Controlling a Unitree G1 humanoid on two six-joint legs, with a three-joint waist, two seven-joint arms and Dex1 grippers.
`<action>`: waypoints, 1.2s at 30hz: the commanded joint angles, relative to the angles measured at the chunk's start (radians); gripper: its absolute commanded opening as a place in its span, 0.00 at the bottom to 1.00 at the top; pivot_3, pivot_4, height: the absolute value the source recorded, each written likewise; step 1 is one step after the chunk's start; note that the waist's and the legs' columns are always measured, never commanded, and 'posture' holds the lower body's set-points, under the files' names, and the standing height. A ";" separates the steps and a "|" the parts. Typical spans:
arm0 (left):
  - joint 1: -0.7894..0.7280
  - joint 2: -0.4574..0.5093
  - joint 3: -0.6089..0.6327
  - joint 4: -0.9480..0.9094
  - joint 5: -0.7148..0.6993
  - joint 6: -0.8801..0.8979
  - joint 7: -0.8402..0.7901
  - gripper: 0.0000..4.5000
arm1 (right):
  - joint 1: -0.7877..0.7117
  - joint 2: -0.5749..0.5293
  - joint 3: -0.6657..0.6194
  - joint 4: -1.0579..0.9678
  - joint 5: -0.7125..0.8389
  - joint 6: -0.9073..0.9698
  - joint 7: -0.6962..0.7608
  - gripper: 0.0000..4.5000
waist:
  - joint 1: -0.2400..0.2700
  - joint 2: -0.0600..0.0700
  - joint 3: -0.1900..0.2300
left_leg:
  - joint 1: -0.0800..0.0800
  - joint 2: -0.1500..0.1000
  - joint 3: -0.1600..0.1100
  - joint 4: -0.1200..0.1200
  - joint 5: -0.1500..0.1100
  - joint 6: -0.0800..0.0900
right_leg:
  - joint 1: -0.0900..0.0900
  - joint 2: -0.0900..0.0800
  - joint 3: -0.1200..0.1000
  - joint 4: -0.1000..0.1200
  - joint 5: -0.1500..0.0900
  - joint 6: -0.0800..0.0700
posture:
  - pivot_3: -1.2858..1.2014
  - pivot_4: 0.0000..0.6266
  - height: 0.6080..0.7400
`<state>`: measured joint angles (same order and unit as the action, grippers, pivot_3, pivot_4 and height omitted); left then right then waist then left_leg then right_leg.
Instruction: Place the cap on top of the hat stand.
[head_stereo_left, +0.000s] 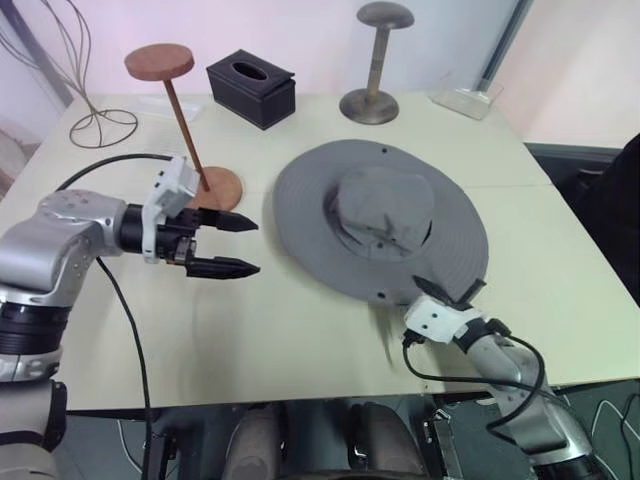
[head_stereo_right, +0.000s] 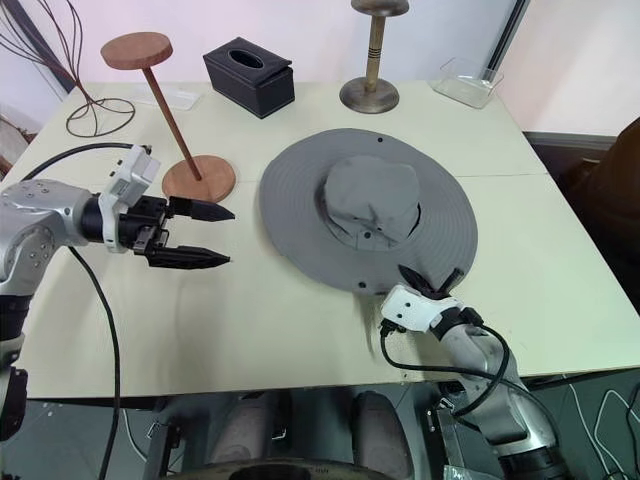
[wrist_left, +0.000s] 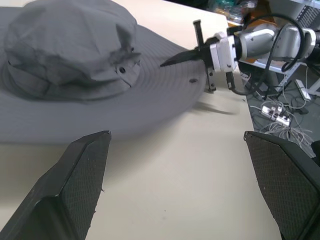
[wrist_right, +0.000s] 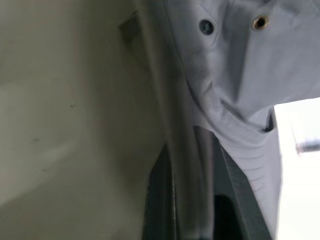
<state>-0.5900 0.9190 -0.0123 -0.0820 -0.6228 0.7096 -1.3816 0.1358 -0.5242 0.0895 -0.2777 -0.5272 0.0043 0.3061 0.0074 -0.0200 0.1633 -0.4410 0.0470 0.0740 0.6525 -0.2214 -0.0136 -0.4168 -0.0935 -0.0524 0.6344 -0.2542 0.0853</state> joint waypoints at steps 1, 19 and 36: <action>0.004 0.019 0.053 -0.045 -0.036 0.021 0.010 1.00 | -0.002 0.048 -0.064 -0.063 0.125 0.080 0.040 0.01 | 0.000 0.000 0.000 | 0.000 0.000 0.000 0.000 0.000 0.000 | 0.000 0.000 0.000 0.000 0.000 0.000 | 0.52 0.24 1.00; 0.303 0.010 0.525 -0.200 -0.256 0.185 0.318 1.00 | -1.069 -0.035 -0.263 0.212 0.782 0.415 0.344 0.01 | -0.025 0.003 0.002 | 0.000 0.001 0.001 -0.002 0.000 0.000 | -0.007 0.000 0.001 0.009 0.002 0.004 | 0.52 0.24 1.00; 0.636 -0.018 0.888 -0.346 -0.364 0.188 0.474 1.00 | -1.874 0.042 -0.060 1.436 0.438 -0.117 0.089 0.01 | -0.042 0.005 0.005 | -0.002 0.000 0.005 -0.005 0.001 -0.002 | -0.013 -0.002 0.005 0.012 0.002 0.003 | 0.52 0.24 1.00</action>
<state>0.0406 0.9018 0.8401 -0.3992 -0.9717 0.9207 -0.9134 -1.6699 -0.4896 0.0503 1.1403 -0.0794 -0.0651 0.4277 -0.0348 -0.0153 0.1684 -0.4427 0.0471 0.0787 0.6471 -0.2202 -0.0160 -0.4298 -0.0951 -0.0472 0.6462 -0.2522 0.0885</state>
